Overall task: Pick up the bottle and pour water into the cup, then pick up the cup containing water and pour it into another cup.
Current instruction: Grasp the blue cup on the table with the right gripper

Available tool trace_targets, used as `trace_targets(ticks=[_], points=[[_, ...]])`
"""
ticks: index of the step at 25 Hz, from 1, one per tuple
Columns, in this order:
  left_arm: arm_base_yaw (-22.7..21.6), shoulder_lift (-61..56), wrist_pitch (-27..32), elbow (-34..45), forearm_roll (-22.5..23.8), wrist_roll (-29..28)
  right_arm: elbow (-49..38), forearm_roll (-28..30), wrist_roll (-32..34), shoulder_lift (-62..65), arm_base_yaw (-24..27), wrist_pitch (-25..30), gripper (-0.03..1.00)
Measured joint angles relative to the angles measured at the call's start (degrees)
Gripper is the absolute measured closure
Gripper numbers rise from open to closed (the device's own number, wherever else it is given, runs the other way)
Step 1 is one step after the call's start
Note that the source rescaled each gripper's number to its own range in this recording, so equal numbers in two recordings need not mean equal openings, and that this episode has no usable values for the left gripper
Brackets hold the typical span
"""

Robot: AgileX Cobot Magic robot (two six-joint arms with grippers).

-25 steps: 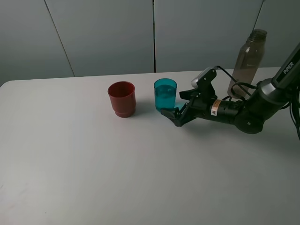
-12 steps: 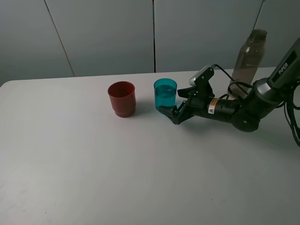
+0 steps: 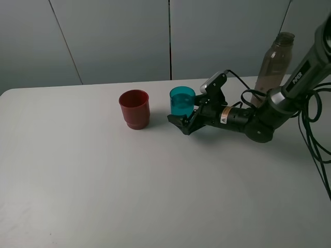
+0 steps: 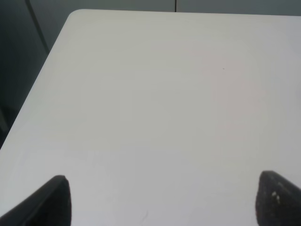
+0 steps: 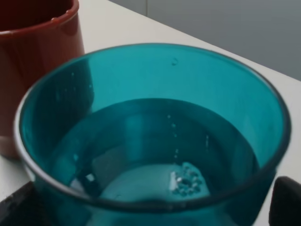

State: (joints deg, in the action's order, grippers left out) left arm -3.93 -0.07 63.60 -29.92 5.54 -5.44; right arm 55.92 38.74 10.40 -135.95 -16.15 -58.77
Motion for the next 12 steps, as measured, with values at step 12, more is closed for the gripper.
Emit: trace_targets(ticks=[12], points=[[0.0,0.0,0.0,0.0,0.0,0.0,1.7,-1.9,0.0,-0.2,-0.7,1.7,-0.03]])
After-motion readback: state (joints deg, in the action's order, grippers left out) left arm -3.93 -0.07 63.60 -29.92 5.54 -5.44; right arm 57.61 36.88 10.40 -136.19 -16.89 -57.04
